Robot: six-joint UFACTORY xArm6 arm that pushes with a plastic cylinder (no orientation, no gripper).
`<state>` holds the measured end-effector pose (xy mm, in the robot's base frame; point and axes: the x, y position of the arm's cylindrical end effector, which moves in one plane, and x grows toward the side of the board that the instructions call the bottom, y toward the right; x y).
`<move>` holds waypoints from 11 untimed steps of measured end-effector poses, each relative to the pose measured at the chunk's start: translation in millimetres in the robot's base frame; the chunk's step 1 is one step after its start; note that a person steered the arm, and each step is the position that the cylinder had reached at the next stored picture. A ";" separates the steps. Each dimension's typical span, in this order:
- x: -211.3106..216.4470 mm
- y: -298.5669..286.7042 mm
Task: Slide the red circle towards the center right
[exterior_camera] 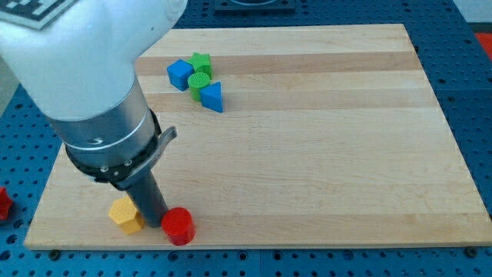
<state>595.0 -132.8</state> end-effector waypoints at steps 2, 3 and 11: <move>22.2 -15.4; 23.7 5.7; -19.5 157.3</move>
<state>575.5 24.5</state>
